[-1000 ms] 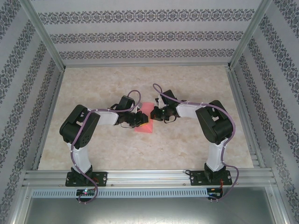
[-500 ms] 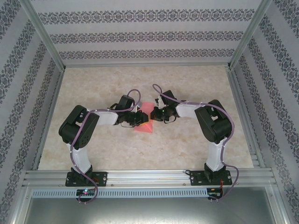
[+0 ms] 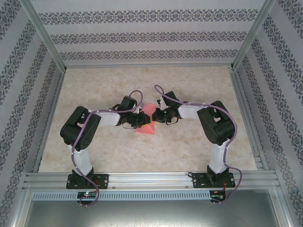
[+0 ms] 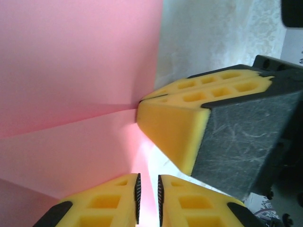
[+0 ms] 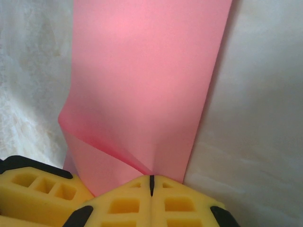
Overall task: Fold a paper plane with a square sheet of paper (pick it up from the middle)
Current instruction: Fold the triangle a second time at the center of the table.
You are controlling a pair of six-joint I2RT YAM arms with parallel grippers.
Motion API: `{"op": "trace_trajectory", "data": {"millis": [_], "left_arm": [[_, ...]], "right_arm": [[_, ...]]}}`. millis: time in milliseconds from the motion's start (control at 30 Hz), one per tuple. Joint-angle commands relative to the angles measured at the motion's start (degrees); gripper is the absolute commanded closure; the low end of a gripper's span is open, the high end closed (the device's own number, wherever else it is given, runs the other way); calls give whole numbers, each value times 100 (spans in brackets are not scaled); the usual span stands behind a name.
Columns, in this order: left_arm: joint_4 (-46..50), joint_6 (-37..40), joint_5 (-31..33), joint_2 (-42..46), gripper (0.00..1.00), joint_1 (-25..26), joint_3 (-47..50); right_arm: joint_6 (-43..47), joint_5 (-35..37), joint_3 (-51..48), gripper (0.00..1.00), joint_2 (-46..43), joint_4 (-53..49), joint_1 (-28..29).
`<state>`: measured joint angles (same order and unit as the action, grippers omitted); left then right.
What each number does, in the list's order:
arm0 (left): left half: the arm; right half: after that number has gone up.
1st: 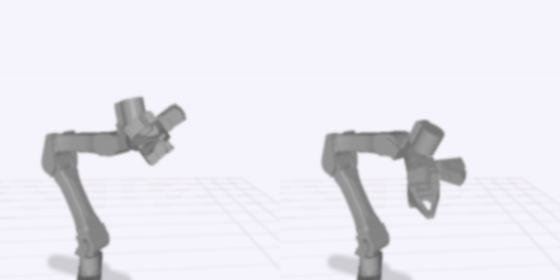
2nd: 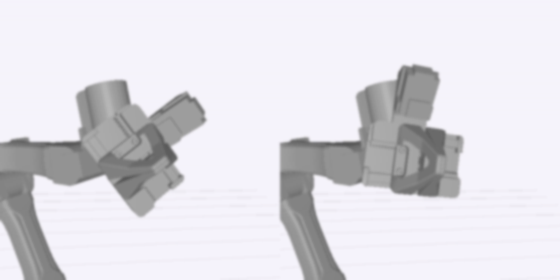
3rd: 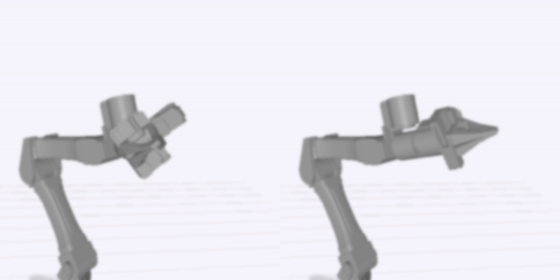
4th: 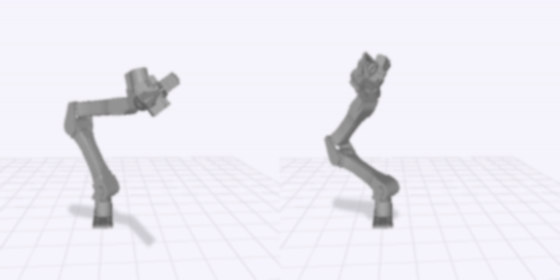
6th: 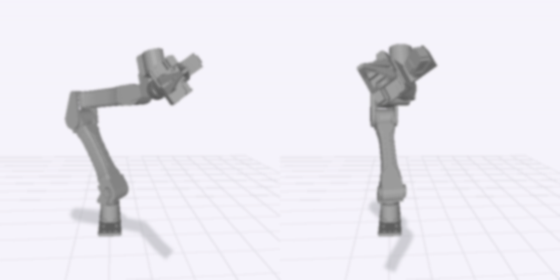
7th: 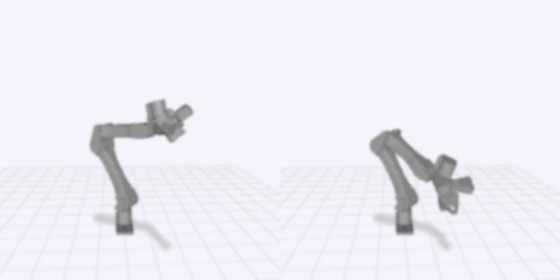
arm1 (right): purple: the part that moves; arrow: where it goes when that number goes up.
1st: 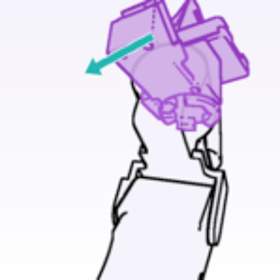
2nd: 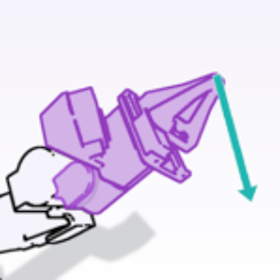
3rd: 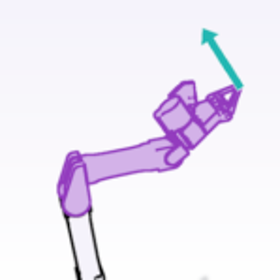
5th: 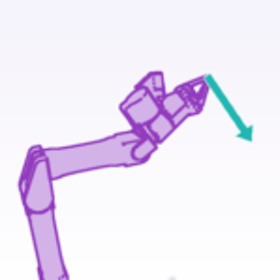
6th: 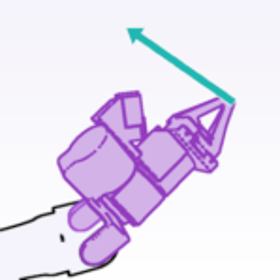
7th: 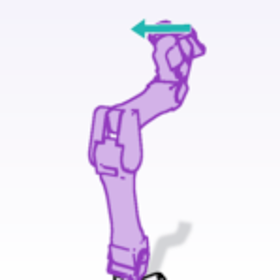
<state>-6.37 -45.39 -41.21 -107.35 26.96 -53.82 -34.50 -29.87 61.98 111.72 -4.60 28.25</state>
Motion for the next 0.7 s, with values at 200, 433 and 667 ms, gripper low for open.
{"op": "trace_trajectory", "data": {"millis": [200, 433, 667], "left_arm": [[264, 130, 168, -102, 80, 55, -59], [334, 124, 283, -88, 80, 57, -24], [391, 118, 402, -46, 81, 60, 25]], "right_arm": [[56, -6, 105, 94, 130, -241, 5], [92, -19, 117, 96, 157, -264, 6], [136, -54, 131, 100, 170, -247, 15]]}}
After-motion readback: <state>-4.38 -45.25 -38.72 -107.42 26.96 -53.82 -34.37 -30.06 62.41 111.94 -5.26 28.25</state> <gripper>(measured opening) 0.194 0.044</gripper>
